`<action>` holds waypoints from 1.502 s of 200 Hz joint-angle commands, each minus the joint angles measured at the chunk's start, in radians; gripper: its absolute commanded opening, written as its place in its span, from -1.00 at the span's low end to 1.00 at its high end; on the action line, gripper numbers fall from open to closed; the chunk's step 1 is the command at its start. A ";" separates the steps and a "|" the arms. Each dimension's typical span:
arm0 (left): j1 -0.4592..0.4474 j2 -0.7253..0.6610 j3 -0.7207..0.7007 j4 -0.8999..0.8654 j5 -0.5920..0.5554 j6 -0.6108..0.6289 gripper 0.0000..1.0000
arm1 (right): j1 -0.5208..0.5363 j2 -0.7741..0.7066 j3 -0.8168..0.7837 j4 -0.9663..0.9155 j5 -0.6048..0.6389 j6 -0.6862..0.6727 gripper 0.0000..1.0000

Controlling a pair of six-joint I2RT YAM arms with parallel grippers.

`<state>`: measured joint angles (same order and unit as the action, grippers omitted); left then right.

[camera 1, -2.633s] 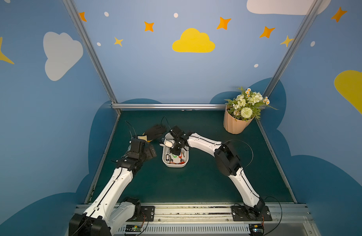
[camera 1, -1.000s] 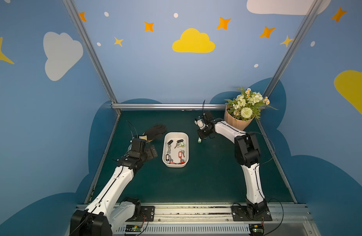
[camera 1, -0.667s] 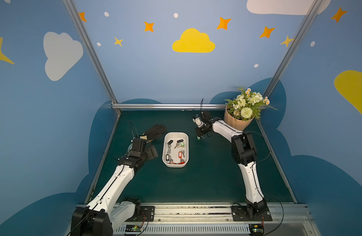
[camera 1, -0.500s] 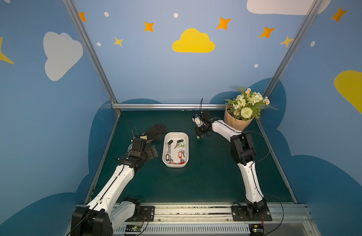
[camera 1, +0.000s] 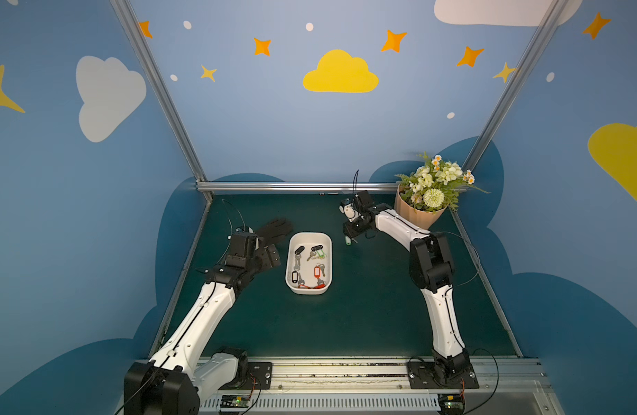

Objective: Take the keys out of the storage box
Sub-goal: Place the key at the center of the board, then pick up the key from the storage box.

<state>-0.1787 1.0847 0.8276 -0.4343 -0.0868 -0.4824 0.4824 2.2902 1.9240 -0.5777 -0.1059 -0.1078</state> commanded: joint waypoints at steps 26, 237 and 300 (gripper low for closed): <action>0.004 -0.006 0.030 -0.030 0.058 0.032 1.00 | 0.019 -0.241 -0.104 0.043 -0.083 0.051 0.22; 0.004 0.276 -0.071 0.168 0.423 -0.091 0.28 | 0.347 -0.065 -0.031 0.107 -0.038 0.343 0.10; 0.002 0.347 -0.057 0.172 0.435 -0.089 -0.04 | 0.364 0.058 0.064 0.108 -0.034 0.384 0.09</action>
<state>-0.1787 1.4181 0.7441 -0.2718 0.3264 -0.5812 0.8349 2.3100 1.9350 -0.4839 -0.1474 0.2497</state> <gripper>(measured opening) 0.507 0.549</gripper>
